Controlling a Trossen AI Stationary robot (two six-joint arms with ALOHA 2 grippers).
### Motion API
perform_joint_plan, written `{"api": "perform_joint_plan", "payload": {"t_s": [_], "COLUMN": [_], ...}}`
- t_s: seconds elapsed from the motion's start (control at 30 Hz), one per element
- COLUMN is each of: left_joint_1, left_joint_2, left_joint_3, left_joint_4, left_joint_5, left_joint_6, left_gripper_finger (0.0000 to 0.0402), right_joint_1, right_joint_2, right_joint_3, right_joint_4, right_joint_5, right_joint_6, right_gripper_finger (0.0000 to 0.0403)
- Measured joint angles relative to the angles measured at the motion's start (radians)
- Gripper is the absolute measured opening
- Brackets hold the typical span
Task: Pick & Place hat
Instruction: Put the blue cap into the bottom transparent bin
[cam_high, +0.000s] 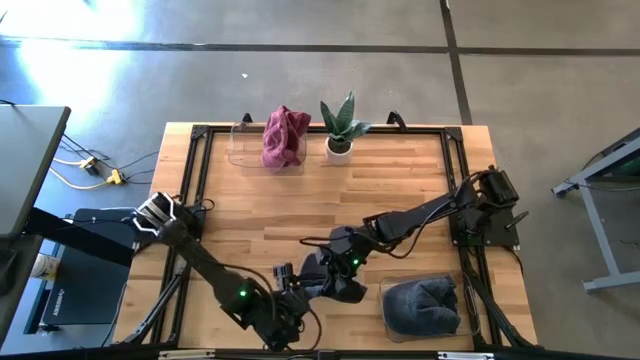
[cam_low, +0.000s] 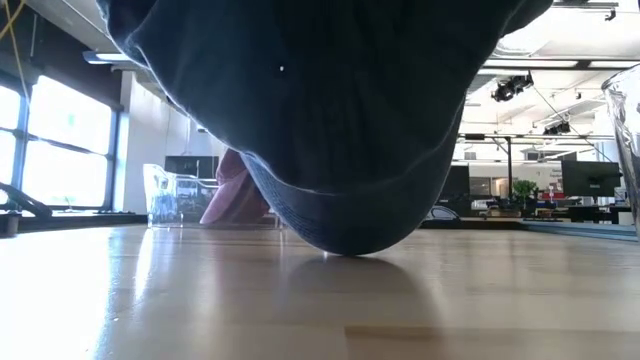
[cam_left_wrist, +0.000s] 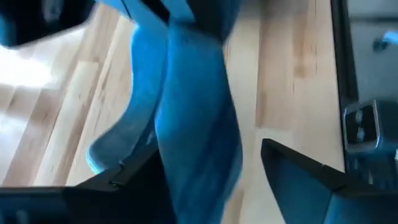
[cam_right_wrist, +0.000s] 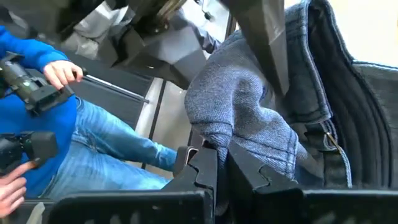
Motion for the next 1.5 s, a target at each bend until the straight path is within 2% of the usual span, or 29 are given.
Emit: {"api": "perform_joint_plan", "payload": {"t_s": [0.13,0.33,0.53,0.6,0.67,0.77,0.93,1.07,1.17,1.37,1.5], "left_joint_1": [0.0,0.0,-0.001,-0.001,0.0,0.0,0.001,0.0,0.0,0.001,0.0], "left_joint_2": [0.006,0.006,0.006,0.006,0.006,0.006,0.006,-0.006,-0.039,-0.143,-0.199], "left_joint_3": [0.002,0.002,0.002,0.002,0.002,0.002,0.002,0.003,0.004,0.004,0.004], "left_joint_4": [0.004,0.001,0.0,0.001,0.001,-0.004,-0.006,-0.006,-0.002,0.017,0.094], "left_joint_5": [-0.032,-0.02,0.043,0.064,0.081,0.081,0.085,0.11,0.123,0.142,0.19], "left_joint_6": [-0.048,-0.067,-0.094,-0.098,-0.109,-0.148,-0.239,-0.372,-0.46,-0.543,-0.431], "left_gripper_finger": [0.0207,0.0112,0.002,0.0006,0.0009,0.0015,0.0007,0.0003,0.0003,0.0003,0.0003], "right_joint_1": [0.0,0.022,0.051,0.05,0.048,0.081,0.233,0.359,0.413,0.43,0.407], "right_joint_2": [0.0,0.0,-0.001,-0.008,-0.032,-0.103,-0.211,-0.203,-0.177,-0.183,-0.235], "right_joint_3": [0.0,0.0,0.002,0.002,0.002,0.002,0.002,0.003,0.002,0.002,0.002], "right_joint_4": [0.016,0.024,-0.032,-0.053,-0.085,-0.173,-0.322,-0.323,-0.294,-0.254,-0.249], "right_joint_5": [-0.002,0.018,0.022,0.005,0.01,0.106,0.425,0.574,0.664,0.84,0.926], "right_joint_6": [0.001,-0.037,-0.093,-0.12,-0.159,-0.228,-0.275,-0.129,-0.055,-0.084,-0.118], "right_gripper_finger": [0.0012,0.0042,0.0133,0.0167,0.0192,0.0204,0.0206,0.0211,0.0231,0.0275,0.0281]}}
